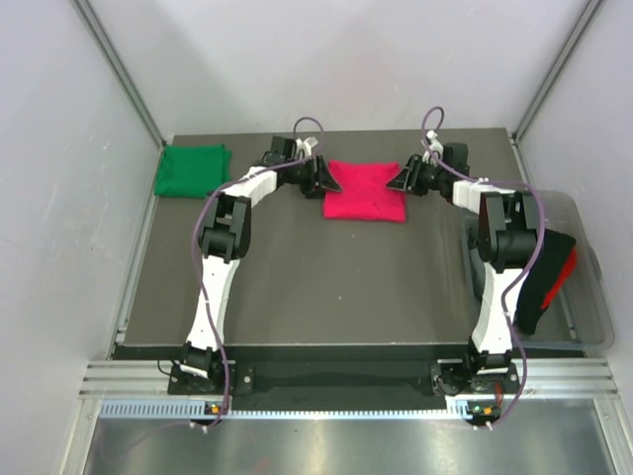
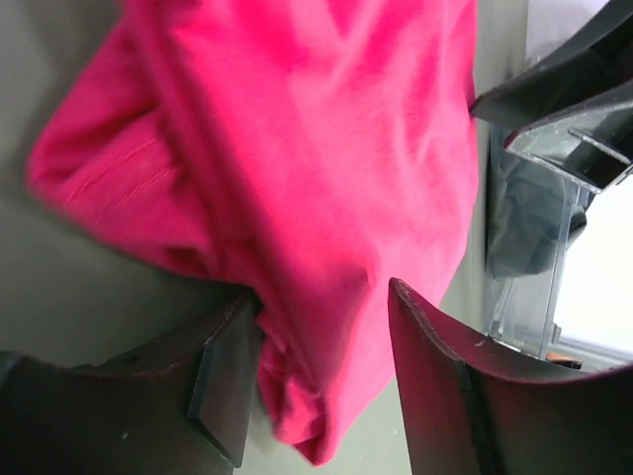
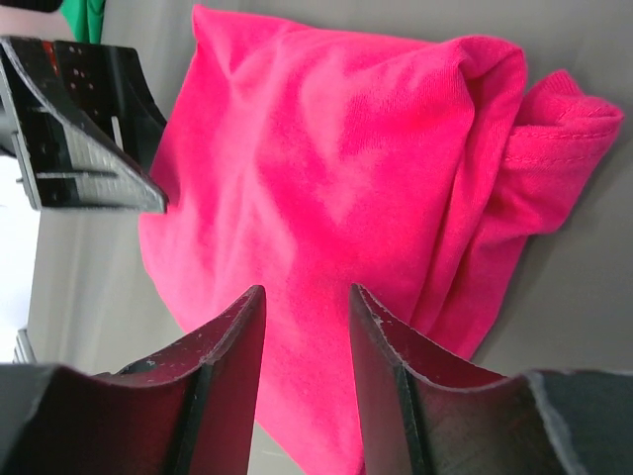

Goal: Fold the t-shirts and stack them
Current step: Neatly place the folded tshirt to the corner

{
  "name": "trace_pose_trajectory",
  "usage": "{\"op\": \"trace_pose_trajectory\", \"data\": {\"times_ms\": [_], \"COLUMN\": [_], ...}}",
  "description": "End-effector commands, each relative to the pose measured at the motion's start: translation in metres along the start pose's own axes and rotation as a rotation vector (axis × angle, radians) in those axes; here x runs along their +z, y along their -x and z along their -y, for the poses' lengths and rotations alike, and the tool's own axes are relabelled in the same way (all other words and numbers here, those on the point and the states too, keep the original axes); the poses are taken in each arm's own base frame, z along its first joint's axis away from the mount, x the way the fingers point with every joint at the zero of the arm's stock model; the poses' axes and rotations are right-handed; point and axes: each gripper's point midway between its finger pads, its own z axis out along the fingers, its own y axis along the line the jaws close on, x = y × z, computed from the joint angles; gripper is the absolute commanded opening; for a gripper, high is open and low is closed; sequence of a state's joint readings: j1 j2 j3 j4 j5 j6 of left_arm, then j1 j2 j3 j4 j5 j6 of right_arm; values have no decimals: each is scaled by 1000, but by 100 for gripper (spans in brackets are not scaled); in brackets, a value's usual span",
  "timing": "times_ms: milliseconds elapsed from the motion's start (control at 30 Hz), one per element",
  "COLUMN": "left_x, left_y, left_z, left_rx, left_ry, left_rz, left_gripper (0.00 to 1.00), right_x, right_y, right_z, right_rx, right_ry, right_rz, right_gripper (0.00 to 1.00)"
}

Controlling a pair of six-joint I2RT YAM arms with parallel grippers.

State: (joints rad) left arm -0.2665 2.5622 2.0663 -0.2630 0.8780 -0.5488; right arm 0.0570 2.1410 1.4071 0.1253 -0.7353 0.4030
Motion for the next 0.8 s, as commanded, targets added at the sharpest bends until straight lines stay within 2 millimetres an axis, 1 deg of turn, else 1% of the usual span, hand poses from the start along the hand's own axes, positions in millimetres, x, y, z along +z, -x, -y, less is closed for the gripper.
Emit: {"op": "trace_pose_trajectory", "data": {"times_ms": [0,33,67,100,133,167,200,233,267,300,333,367,400,433,467,500,533,567,600,633,667,700,733,767], "left_x": [17,19,19,19,19,18,16,11,7,2,-9,-15,-22,-35,-45,-54,-64,-73,-83,-96,-105,-114,-128,-136], "left_y": [-15,-14,-15,-14,-13,-12,-14,-11,-8,-7,-4,-1,2,10,7,9,13,5,6,10,3,4,9,4], "left_z": [-1,3,5,8,10,10,10,14,11,10,10,4,2,5,-4,-8,-6,-13,-20,-24,-29,-36,-42,-48], "left_rx": [-2,1,0,7,17,25,25,63,85,100,141,161,184,237,227,262,276,259,277,279,259,286,275,283], "left_ry": [-11,-16,-17,-21,-14,0,18,30,65,87,113,163,189,211,266,290,314,353,394,422,449,484,518,544], "left_rz": [-39,-37,-38,-36,-31,-28,-33,-27,-14,-12,-11,-1,7,28,14,7,6,-26,-37,-32,-59,-68,-55,-81], "left_gripper": [58,58,57,53,49,39,35,30,24,21,19,18,15,14,12,8,7,5,3,0,0,0,0,0], "right_x": [2,-2,-4,-6,-14,-18,-24,-38,-45,-53,-69,-78,-86,-102,-110,-118,-136,-142,-148,-163,-168,-173,-185,-188], "right_y": [11,14,13,14,21,18,19,30,25,26,36,25,22,27,14,9,15,-2,-7,-4,-19,-23,-23,-34], "right_z": [-12,-16,-17,-20,-29,-31,-35,-51,-51,-57,-73,-74,-78,-94,-87,-88,-99,-93,-94,-102,-97,-99,-110,-107], "right_rx": [-71,-81,-89,-101,-124,-142,-158,-204,-237,-262,-350,-348,-371,-422,-466,-491,-566,-564,-581,-629,-621,-635,-667,-670], "right_ry": [37,41,40,40,43,36,32,37,16,9,7,-7,-15,-18,-50,-67,-95,-115,-130,-155,-168,-172,-174,-180], "right_rz": [28,37,35,37,53,46,49,77,64,71,101,61,55,76,50,50,90,64,64,97,72,78,111,101], "right_gripper": [40,40,39,39,39,39,39,39,39,39,39,39,39,39,39,39,39,39,39,39,39,39,39,39]}}
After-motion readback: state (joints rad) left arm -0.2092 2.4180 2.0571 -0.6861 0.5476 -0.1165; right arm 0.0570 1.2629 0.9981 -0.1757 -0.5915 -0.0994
